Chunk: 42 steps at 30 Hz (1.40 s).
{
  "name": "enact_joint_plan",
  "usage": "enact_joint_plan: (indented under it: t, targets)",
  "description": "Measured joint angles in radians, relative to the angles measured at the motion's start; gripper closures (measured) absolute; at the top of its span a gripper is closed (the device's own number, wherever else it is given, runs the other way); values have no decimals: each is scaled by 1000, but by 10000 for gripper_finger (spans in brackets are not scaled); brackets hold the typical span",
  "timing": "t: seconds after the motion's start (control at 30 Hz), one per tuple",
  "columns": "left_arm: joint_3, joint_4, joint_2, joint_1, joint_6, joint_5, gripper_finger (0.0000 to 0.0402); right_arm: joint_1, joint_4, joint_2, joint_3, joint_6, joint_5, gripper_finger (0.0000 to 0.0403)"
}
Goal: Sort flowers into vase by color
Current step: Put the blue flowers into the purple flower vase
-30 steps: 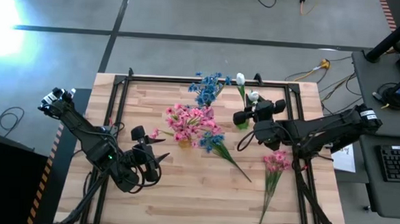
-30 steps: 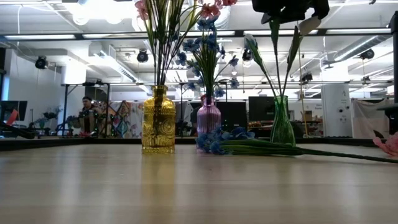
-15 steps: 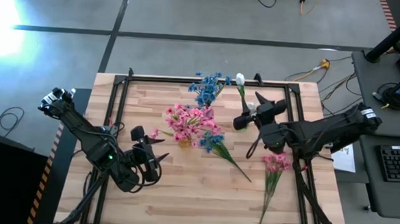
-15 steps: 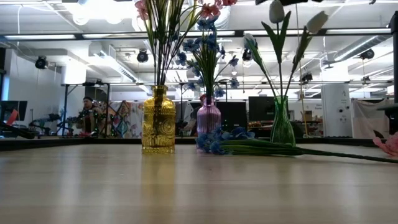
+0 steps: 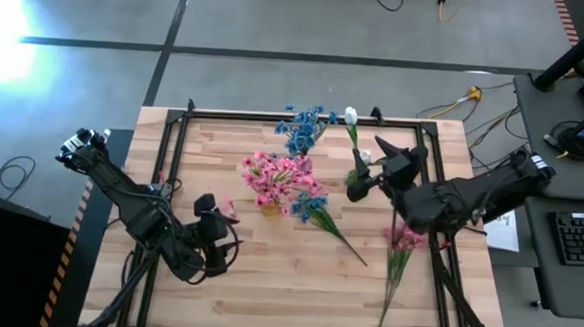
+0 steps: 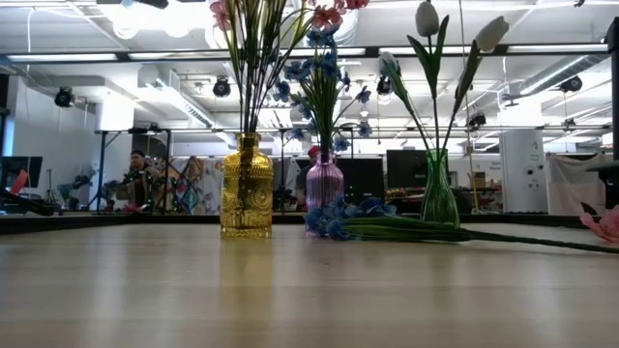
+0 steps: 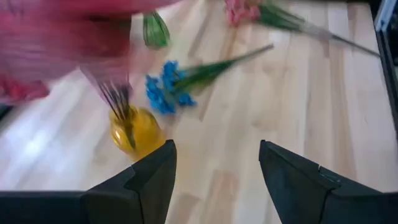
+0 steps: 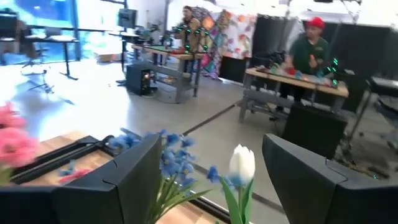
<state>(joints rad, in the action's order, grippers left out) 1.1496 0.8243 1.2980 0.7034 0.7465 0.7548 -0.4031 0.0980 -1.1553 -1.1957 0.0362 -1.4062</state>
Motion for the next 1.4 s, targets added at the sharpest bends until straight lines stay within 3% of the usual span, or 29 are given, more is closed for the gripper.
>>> enact_joint_plan:
  t: [0.13, 0.33, 0.5, 0.67, 0.73, 0.9, 1.0, 1.13, 1.4]
  targets:
    - [0, 28, 16, 1, 67, -77, 187, -72, -2, -8, -44, -81, 22, 131]
    - [0, 64, 60, 16, 143, -197, 187, -189, 1, -41, -106, -140, 289, 139]
    - [0, 73, 96, 39, 154, -199, 187, -266, 11, -91, -125, -72, 475, 149]
    - [0, 73, 117, 43, 160, -199, 187, -309, 143, -144, -136, 112, 502, 158]
    - [0, 72, 122, 43, 162, -198, 187, -309, 236, -168, -139, 232, 508, 161]
    - [0, 66, 126, 43, 163, -180, 187, -282, 448, -260, -137, 525, 684, 162]
    - [0, 56, 127, 43, 164, -155, 187, -263, 554, -337, -136, 646, 716, 154]
    - [0, 47, 126, 43, 165, -136, 187, -224, 683, -436, -134, 732, 780, 133]
    - [0, 33, 126, 44, 165, -133, 187, -105, 712, -564, -84, 684, 859, 96]
